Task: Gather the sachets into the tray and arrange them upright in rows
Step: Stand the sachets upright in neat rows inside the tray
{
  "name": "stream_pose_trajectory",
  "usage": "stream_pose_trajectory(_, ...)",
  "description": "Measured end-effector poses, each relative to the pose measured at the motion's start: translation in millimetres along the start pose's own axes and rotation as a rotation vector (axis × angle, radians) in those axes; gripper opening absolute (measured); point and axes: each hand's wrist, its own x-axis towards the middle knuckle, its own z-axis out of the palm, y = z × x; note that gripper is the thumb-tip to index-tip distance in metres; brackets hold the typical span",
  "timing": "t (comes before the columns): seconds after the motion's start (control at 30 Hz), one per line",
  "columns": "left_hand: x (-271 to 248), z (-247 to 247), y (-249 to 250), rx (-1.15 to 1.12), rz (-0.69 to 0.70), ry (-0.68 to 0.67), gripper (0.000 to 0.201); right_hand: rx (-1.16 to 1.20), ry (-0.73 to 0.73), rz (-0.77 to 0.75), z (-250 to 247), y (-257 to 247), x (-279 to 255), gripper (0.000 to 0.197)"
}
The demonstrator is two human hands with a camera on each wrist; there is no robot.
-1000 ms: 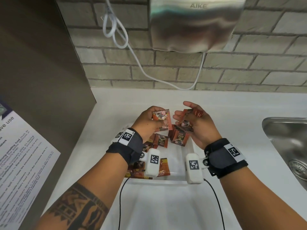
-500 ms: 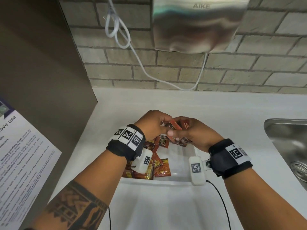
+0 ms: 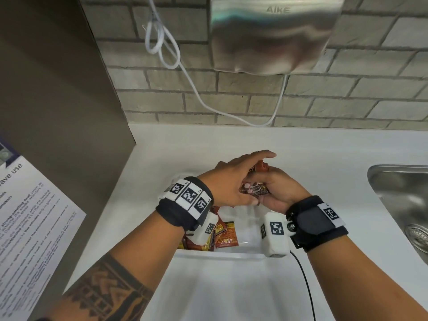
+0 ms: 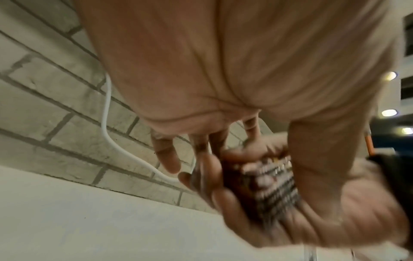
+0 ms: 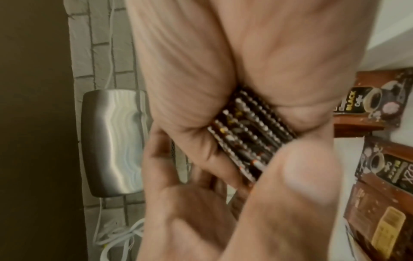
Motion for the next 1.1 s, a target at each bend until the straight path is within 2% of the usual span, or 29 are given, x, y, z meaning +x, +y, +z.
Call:
stream_pose_trajectory(0.13, 5, 10, -3, 0.110, 0.030, 0.115, 0.094, 0.089, 0.014, -0.021, 7, 2, 0, 0.020)
stream_pose_trajectory(0.27, 7, 14, -11, 0.116, 0.054, 0.163, 0.089, 0.095, 0.022, -0.033, 5, 5, 1, 0.024)
stream_pose_trajectory(0.47, 11, 17, -15, 0.008, 0.039, 0.098, 0.079, 0.011, 0.091, -0.040, 9, 5, 1, 0.018)
stream_pose_trajectory(0.57, 13, 13, -20, 0.082, 0.047, 0.096, 0.073, -0.035, 0.118, -0.034, 8, 6, 1, 0.017)
stream_pose_trajectory(0.63, 13, 10, -24, 0.139, 0.009, 0.106, 0.069, -0.099, 0.162, -0.050, 7, 6, 1, 0.023)
stream_pose_trajectory(0.73, 10, 6, -27, 0.169, -0.041, 0.132, 0.071, -0.278, 0.234, -0.151, 6, 4, -1, 0.018)
stream_pose_trajectory(0.83, 11, 4, -22, 0.136, -0.030, 0.152, 0.081, -0.311, 0.263, -0.208, 3, 5, -2, 0.017)
stream_pose_trajectory(0.9, 13, 2, -21, -0.003, -0.063, 0.197, 0.102, -0.293, 0.243, -0.216, 1, 5, -3, 0.021)
stream_pose_trajectory(1.0, 13, -3, -20, -0.457, -0.192, 0.278, 0.136, -0.249, 0.206, -0.233, 1, 1, -7, 0.028)
stream_pose_trajectory(1.03, 12, -3, -19, -0.627, -0.233, 0.272, 0.139, -0.230, 0.196, -0.247, 2, -1, -8, 0.032)
stream_pose_trajectory(1.1, 11, 2, -17, -1.007, -0.276, 0.249, 0.130, -0.230, 0.169, -0.282, 5, -3, -10, 0.034)
